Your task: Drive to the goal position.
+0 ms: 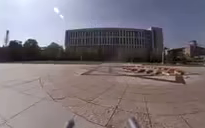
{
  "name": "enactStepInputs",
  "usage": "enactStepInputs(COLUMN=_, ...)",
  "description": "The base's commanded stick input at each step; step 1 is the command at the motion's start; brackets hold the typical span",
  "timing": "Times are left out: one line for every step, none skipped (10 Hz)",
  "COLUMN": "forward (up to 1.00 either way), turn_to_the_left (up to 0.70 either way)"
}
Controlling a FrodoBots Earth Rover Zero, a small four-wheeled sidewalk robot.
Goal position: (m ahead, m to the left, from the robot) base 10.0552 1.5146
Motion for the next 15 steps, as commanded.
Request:
enactStepInputs(forward=0.7, turn_to_the_left=0.02)
enactStepInputs(forward=0.7, turn_to_the_left=0.03)
enactStepInputs(forward=0.7, turn_to_the_left=0.02)
enactStepInputs(forward=0.7, turn_to_the_left=0.03)
enactStepInputs(forward=0.7, turn_to_the_left=0.03)
enactStepInputs(forward=0.7, turn_to_the_left=0.02)
enactStepInputs(forward=0.7, turn_to_the_left=0.02)
enactStepInputs(forward=0.7, turn_to_the_left=0.02)
enactStepInputs(forward=0.7, turn_to_the_left=0.02)
enactStepInputs(forward=0.7, turn_to_the_left=0.02)
enactStepInputs(forward=0.7, turn_to_the_left=0.02)
enactStepInputs(forward=0.7, turn_to_the_left=0.02)
enactStepInputs(forward=0.7, turn_to_the_left=0.02)
enactStepInputs(forward=0.7, turn_to_the_left=0.02)
enactStepInputs(forward=0.7, turn_to_the_left=0.02)
